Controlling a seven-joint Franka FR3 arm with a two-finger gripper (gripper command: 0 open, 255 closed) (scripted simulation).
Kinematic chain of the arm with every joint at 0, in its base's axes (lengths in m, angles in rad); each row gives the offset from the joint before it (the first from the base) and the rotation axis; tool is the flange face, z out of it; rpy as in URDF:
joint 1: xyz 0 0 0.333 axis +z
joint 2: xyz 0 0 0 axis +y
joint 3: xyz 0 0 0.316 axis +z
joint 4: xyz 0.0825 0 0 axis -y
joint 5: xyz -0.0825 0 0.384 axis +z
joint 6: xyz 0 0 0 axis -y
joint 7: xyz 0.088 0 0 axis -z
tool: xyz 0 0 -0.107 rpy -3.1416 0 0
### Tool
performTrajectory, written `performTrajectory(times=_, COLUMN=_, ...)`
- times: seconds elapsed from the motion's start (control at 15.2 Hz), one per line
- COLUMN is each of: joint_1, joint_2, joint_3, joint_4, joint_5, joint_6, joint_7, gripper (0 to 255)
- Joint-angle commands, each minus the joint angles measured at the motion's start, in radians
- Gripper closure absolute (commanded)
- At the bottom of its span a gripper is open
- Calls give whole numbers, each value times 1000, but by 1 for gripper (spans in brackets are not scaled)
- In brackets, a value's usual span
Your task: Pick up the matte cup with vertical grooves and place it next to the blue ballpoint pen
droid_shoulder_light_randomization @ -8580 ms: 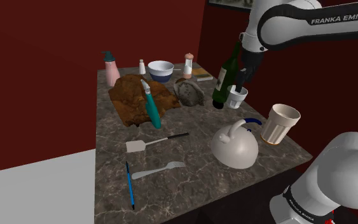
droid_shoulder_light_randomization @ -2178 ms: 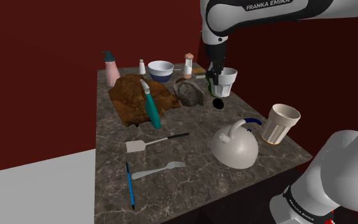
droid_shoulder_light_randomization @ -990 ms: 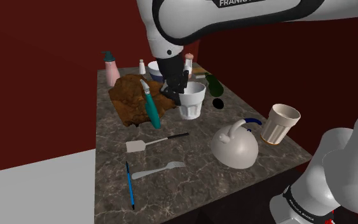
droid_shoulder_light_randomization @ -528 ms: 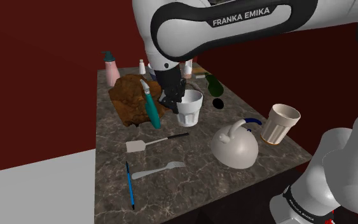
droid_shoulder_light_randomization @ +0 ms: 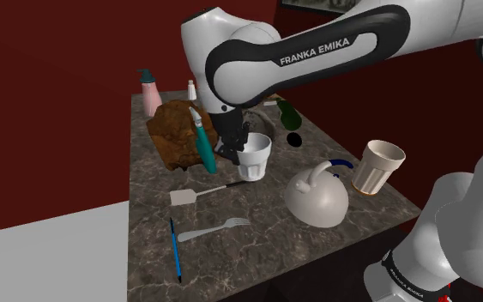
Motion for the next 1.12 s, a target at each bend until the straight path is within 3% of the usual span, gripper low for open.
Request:
performTrajectory(times=0.0, joint_1=1, joint_2=5, joint_3=1, joint_4=-22, joint_5=-2, joint_6=27, joint_7=6, gripper=255)
performTrajectory(times=1.06, joint_1=1, joint_2=80, joint_3=-2, joint_4=-142, joint_5=-26, joint_6=218, joint_7=41, gripper=255)
